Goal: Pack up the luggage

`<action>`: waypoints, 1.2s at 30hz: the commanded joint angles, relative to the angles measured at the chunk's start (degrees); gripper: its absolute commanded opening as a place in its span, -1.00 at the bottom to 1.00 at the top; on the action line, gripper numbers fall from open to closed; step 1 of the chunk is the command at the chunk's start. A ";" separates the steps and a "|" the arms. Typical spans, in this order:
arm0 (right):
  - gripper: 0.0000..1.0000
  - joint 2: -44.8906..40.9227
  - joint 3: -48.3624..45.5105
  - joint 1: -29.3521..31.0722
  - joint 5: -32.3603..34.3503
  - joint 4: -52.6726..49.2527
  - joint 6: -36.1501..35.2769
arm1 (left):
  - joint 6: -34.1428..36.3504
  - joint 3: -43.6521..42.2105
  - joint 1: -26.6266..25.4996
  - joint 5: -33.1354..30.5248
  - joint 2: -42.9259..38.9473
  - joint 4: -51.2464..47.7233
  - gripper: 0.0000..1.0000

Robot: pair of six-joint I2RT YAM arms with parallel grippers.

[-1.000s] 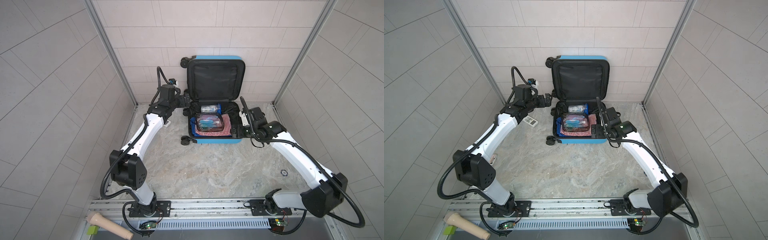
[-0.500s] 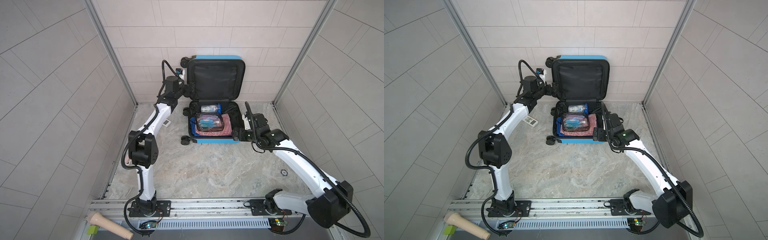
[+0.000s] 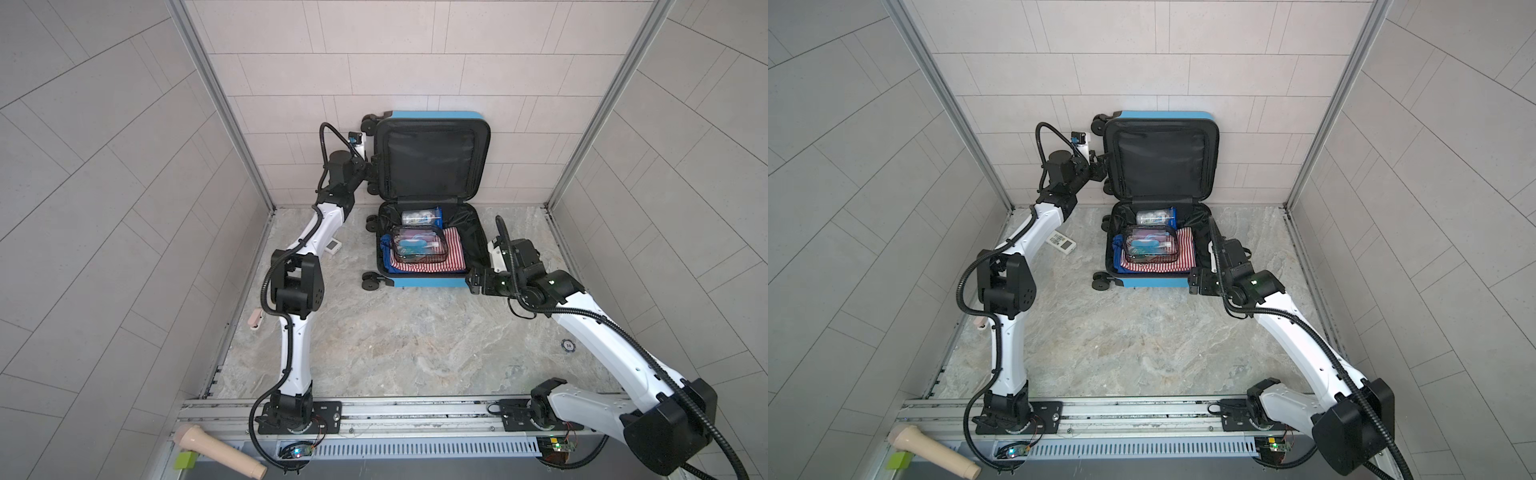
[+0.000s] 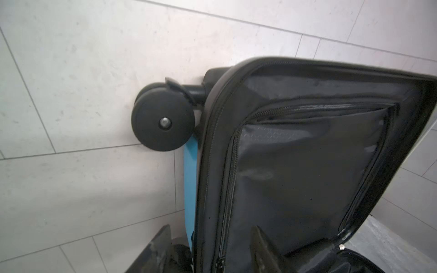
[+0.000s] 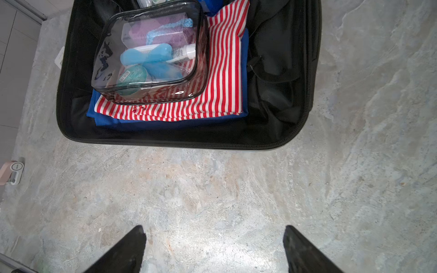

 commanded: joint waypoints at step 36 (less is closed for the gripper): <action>0.84 -0.48 -4.52 -0.23 -3.20 1.66 5.48 | 3.05 21.72 -2.14 -4.79 13.63 4.42 -0.53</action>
